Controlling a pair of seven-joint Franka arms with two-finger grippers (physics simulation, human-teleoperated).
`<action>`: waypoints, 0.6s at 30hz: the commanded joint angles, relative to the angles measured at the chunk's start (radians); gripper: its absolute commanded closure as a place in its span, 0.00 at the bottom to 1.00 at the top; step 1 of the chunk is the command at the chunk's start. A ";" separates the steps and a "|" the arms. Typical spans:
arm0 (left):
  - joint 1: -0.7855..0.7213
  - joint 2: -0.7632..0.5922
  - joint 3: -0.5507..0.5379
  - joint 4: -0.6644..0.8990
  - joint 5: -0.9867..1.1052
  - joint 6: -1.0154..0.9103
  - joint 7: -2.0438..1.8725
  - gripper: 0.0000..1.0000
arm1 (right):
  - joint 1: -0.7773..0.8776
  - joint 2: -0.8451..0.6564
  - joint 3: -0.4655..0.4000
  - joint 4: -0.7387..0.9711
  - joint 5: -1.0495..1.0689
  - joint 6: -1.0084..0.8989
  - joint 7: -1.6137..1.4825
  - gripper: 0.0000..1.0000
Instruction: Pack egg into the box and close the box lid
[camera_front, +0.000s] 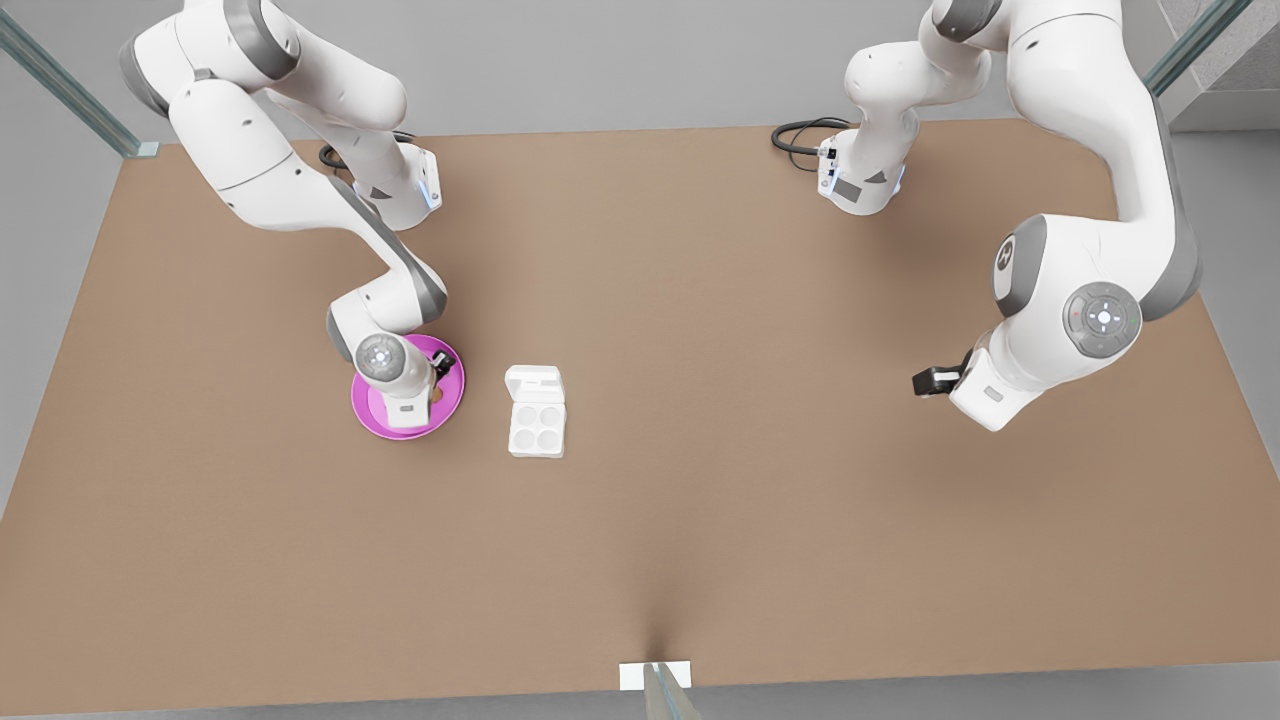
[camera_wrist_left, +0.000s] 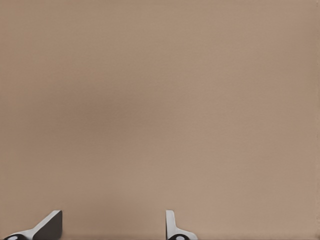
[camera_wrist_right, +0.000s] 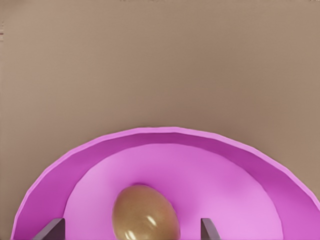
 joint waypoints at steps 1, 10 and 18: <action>0.000 -0.001 0.000 0.001 -0.004 0.000 -0.003 0.00 | -0.001 0.001 0.000 0.001 0.000 0.003 -0.050 0.00; 0.000 0.001 0.000 0.001 -0.001 0.001 -0.003 0.00 | -0.009 0.013 0.000 -0.004 -0.004 0.001 -0.027 0.06; -0.001 0.001 0.000 0.001 0.002 0.001 -0.003 0.00 | -0.015 0.012 0.000 -0.004 -0.012 -0.002 0.028 0.33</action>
